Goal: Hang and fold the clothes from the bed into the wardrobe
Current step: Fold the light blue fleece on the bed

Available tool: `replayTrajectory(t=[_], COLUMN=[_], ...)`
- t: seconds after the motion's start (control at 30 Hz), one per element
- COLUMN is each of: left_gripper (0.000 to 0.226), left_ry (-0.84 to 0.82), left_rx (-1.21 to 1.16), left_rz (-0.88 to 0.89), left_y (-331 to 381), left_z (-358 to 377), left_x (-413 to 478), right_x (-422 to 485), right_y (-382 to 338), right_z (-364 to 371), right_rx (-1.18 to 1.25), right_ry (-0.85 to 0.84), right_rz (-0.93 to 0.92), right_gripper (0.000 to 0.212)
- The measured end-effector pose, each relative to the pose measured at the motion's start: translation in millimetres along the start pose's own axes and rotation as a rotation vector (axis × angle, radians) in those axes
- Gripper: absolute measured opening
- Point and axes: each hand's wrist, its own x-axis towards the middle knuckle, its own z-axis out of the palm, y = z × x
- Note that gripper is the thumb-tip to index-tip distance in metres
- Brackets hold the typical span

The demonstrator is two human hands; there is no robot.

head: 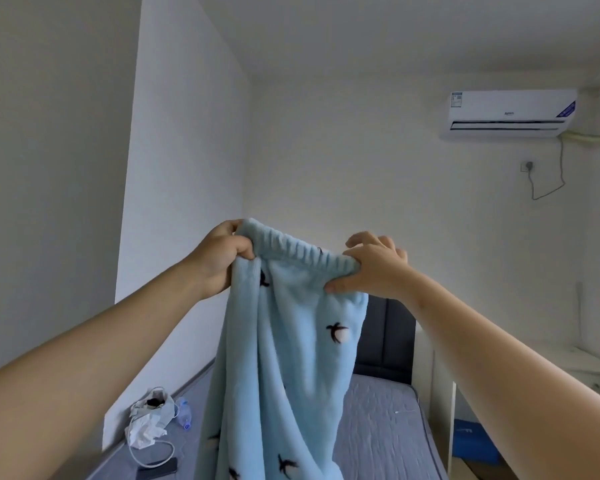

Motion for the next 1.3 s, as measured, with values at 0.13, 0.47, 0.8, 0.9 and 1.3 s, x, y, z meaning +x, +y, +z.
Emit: replayTrajectory(t=[0.13, 0.47, 0.8, 0.9, 1.3], left_gripper=[0.033, 0.009, 0.010, 0.038, 0.011], left_ry=[-0.083, -0.022, -0.028, -0.172, -0.123], left_rx=[0.299, 1.005, 0.036, 0.070, 0.401], left_rz=[-0.099, -0.160, -0.460, -0.331, -0.552], left_y=[2, -9, -45, -33, -149], left_z=[-14, -46, -33, -53, -190], left_x=[-7, -10, -34, -40, 64], right_x=[-1, 0, -4, 5, 95], right_y=[3, -6, -6, -12, -80], right_z=[18, 49, 88, 89, 208], right_rx=[0.570, 1.356, 1.465, 1.545, 1.106], right_ry=[-0.127, -0.206, -0.241, -0.331, -0.160], right_rz=[0.106, 0.336, 0.399, 0.376, 0.552], right_gripper=[0.023, 0.033, 0.024, 0.030, 0.023])
